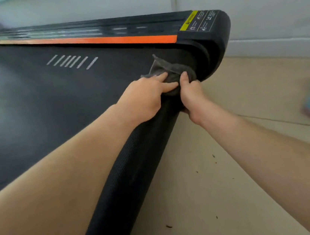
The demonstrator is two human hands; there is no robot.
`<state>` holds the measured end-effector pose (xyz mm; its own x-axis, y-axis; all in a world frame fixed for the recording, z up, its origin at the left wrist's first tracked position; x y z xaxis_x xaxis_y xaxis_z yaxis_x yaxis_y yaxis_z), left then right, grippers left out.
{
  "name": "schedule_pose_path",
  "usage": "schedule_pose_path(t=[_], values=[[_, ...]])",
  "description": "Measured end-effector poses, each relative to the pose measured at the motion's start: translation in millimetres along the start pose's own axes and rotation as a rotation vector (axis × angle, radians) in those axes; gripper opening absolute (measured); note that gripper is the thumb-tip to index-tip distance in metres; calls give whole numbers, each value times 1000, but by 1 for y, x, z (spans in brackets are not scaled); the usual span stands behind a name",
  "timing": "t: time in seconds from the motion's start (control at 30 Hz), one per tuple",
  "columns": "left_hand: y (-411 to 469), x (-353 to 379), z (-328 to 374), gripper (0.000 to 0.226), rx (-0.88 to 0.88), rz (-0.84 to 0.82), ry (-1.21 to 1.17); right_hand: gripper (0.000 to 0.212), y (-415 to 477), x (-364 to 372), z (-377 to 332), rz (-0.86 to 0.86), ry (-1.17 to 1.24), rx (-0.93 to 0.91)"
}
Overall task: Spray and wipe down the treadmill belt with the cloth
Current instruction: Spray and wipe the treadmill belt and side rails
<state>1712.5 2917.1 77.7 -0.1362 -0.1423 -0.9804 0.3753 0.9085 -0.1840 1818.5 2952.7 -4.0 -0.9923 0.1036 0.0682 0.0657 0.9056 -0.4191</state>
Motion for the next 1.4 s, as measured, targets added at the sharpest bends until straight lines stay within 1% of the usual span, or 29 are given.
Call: schedule_pose_path(t=[0.03, 0.1, 0.2, 0.33, 0.4, 0.47, 0.53, 0.6, 0.67, 0.73, 0.77, 0.83, 0.87, 0.93, 1.0, 1.03, 1.07, 1.1, 1.13, 1.17, 1.2, 1.23, 1.27, 1.3, 1.33, 1.37, 1.4], values=[[-17, 2, 1, 68, -15, 1, -19, 59, -12, 5, 5, 19, -45, -31], [-51, 4, 5, 69, -28, 1, -49, 52, -44, 14, 22, 29, -103, -31], [-102, 12, 2, 74, 4, 4, -129, 53, -99, 28, 55, -68, -125, 27], [-177, 30, -8, 80, 19, 91, -163, 57, -158, 41, 84, -193, -186, 82], [-221, 38, -12, 81, -42, 64, -166, 60, -194, 52, 98, -291, -249, 120], [-258, 42, -15, 85, -54, 77, -148, 64, -226, 58, 113, -385, -301, 156], [-285, 47, -17, 80, -48, 62, -141, 65, -250, 59, 126, -479, -347, 217], [-324, 51, -18, 76, -79, 41, -137, 66, -282, 66, 138, -656, -394, 298], [-348, 53, -13, 69, -115, 28, -172, 59, -296, 64, 145, -791, -367, 392], [-366, 50, -7, 62, -109, 37, -191, 43, -294, 55, 139, -831, -361, 377], [-371, 46, -6, 60, -104, 49, -192, 35, -291, 49, 130, -833, -364, 327], [-366, 38, -10, 57, -94, 103, -163, 19, -278, 33, 101, -806, -393, 169], [-359, 33, -13, 57, -103, 144, -182, 17, -271, 28, 83, -776, -429, 71], [-342, 21, -19, 59, -188, 228, -360, 26, -252, 23, 52, -728, -560, -108], [-324, 11, -31, 62, -346, 262, -611, 42, -234, 23, 25, -718, -680, -209], [-316, 7, -37, 62, -415, 279, -718, 46, -226, 25, 14, -709, -715, -241], [-311, 2, -42, 57, -443, 321, -793, 46, -218, 28, 4, -694, -727, -278], [-305, -3, -46, 48, -445, 382, -817, 44, -214, 32, -8, -677, -724, -332], [-300, -8, -48, 40, -440, 440, -775, 42, -209, 37, -20, -656, -713, -409], [-297, -13, -49, 36, -440, 484, -687, 41, -204, 44, -33, -614, -684, -524], [-295, -17, -51, 36, -450, 518, -585, 40, -199, 53, -48, -551, -653, -682], [-292, -21, -52, 40, -450, 525, -509, 38, -196, 61, -60, -483, -642, -858], [-288, -24, -52, 44, -442, 496, -459, 33, -195, 68, -71, -426, -667, -1025], [-285, -27, -50, 45, -429, 425, -409, 28, -195, 74, -78, -390, -722, -1156], [-282, -26, -48, 43, -422, 328, -361, 24, -193, 78, -79, -416, -796, -1207], [-279, -24, -48, 39, -439, 239, -331, 24, -190, 81, -77, -490, -937, -1182], [-277, -20, -47, 37, -465, 195, -316, 26, -190, 82, -68, -602, -1168, -1093]])
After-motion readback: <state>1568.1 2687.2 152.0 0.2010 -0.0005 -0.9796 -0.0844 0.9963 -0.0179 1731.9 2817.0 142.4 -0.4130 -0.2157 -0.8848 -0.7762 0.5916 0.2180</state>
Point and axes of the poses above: each hand's wrist, its own y-axis towards the middle knuckle, its own x-axis out of the palm, z = x × y, the point moved 3 cm from there along y, towards the middle knuckle, and after that the axes turned 4 degrees about -z, right-handed, at the moved point
